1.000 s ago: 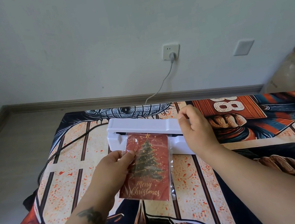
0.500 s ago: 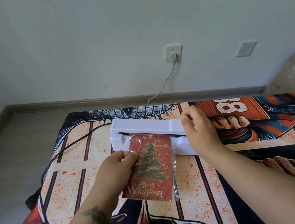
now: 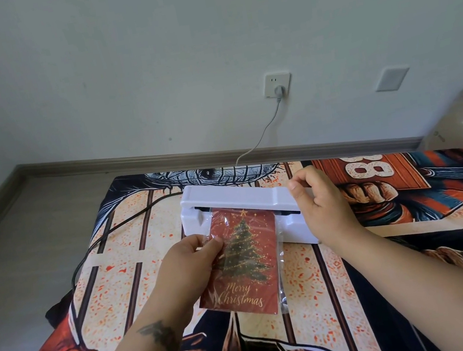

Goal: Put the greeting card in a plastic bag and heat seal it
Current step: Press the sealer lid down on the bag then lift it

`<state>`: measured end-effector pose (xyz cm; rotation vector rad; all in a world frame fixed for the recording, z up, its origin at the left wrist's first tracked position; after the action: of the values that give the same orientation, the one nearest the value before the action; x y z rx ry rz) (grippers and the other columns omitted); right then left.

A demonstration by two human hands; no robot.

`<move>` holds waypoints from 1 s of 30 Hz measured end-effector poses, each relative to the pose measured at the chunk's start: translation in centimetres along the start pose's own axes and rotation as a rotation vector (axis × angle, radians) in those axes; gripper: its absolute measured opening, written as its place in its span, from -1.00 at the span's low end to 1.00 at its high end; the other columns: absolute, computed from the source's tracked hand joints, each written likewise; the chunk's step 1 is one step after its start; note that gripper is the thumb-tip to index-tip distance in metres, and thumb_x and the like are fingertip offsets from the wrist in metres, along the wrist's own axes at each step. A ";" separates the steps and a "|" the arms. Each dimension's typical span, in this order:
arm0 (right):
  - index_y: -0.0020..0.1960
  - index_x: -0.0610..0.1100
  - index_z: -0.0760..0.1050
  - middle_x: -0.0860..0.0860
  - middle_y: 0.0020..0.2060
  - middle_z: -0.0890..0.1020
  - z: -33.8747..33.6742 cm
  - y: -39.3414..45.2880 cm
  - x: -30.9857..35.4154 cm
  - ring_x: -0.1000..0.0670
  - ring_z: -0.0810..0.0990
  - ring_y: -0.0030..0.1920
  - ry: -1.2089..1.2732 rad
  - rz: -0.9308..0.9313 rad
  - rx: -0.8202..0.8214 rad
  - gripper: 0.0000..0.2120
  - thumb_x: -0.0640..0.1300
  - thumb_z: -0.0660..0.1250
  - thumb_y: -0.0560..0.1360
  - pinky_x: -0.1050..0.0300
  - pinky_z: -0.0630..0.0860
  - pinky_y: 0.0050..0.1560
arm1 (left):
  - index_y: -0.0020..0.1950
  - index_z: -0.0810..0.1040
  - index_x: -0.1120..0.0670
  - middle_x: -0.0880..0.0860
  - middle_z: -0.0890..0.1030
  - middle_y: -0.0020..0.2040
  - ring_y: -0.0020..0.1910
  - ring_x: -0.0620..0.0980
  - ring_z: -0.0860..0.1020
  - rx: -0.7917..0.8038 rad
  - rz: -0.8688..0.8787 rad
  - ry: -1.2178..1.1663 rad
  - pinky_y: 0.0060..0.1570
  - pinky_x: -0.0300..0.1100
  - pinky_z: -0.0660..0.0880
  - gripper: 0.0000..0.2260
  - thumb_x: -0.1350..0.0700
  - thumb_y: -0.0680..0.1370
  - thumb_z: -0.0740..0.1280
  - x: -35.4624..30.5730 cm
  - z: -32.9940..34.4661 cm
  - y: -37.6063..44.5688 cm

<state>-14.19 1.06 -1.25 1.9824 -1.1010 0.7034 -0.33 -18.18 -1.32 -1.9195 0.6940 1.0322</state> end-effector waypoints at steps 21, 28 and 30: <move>0.07 -0.10 0.52 0.06 -0.01 0.53 -1.7 -1.3 0.5 0.01 0.49 0.06 -0.038 0.014 0.023 -0.85 -0.09 0.29 0.54 0.36 0.36 -0.01 | -0.13 0.63 0.08 0.04 0.72 -0.27 -0.40 -0.08 0.68 -0.009 0.011 -0.004 -0.51 -0.30 0.48 -0.80 -0.03 0.55 0.34 -0.3 0.0 -0.2; 0.19 -0.09 0.52 0.07 0.07 0.49 -2.2 -1.9 0.5 0.01 0.46 0.16 -0.075 -0.015 0.044 -0.75 -0.08 0.30 0.53 0.24 0.34 0.11 | -0.12 0.63 0.09 0.04 0.72 -0.26 -0.37 -0.05 0.69 -0.004 0.009 -0.001 -0.45 -0.25 0.51 -0.78 -0.04 0.55 0.35 -0.3 0.0 -0.2; 0.22 -0.08 0.52 0.07 0.08 0.47 -2.3 -2.1 0.4 0.03 0.45 0.15 -0.078 -0.020 0.038 -0.72 -0.11 0.32 0.52 0.36 0.29 0.12 | -0.12 0.63 0.09 0.04 0.72 -0.25 -0.37 -0.07 0.69 -0.002 0.006 0.003 -0.47 -0.27 0.50 -0.78 -0.05 0.55 0.34 -0.3 0.0 -0.2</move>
<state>-12.42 3.45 -0.36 2.0659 -1.1194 0.6448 -0.32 -18.01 -0.95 -1.9221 0.7008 1.0350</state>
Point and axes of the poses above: each hand's wrist, its own y-axis towards the middle knuckle, its own z-axis out of the palm, x = y × z, the point moved 1 cm from there along y, towards the middle knuckle
